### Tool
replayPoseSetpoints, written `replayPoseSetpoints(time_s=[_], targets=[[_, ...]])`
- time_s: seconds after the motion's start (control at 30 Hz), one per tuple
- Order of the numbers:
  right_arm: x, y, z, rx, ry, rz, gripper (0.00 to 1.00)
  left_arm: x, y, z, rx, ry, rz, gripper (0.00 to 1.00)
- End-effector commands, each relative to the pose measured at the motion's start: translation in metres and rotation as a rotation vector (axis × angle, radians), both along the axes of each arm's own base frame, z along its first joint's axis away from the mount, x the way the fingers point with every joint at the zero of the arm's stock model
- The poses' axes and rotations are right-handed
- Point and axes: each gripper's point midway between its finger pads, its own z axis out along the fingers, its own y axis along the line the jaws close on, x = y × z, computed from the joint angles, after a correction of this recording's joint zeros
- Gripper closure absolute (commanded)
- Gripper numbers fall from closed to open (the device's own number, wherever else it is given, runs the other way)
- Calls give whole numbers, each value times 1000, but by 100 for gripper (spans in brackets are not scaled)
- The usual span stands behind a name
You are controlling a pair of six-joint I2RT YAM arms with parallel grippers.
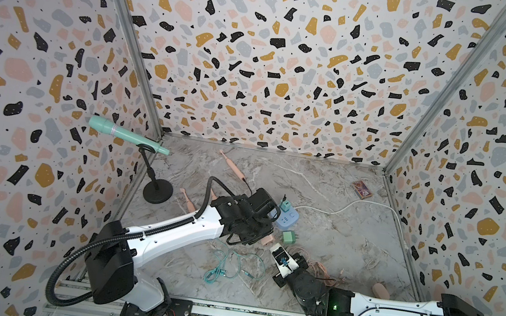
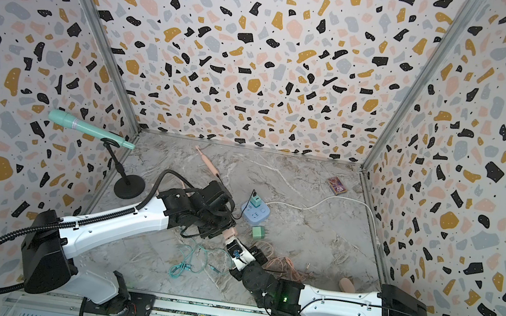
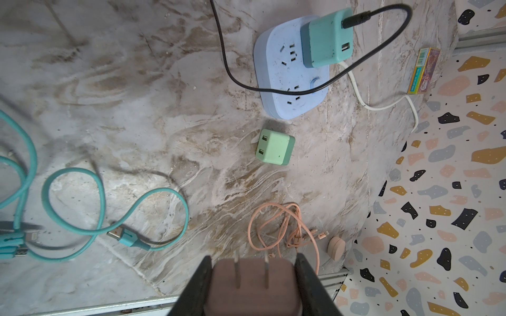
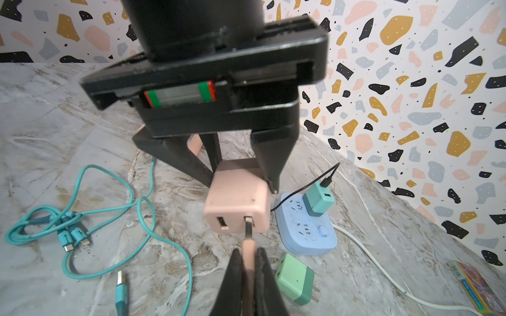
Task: Charge the electric toothbrush
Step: Insert the charging cable into the plug.
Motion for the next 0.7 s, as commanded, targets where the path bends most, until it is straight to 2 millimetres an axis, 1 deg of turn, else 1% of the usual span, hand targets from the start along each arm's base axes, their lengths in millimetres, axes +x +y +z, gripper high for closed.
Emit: replayPoseSetpoints(time_s=[0.0, 0.23, 0.47, 0.67], targets=[[6, 5, 27, 82, -23, -44, 100, -9, -3, -4, -4, 37, -28, 100], [10, 4, 29, 52, -64, -75, 100, -10, -1, -6, 12, 43, -35, 100], [8, 3, 32, 39, -106, -95, 100, -12, -1, -10, 27, 55, -42, 100], [7, 9, 36, 79, -101, -108, 100, -14, -2, -9, 22, 58, -45, 100]])
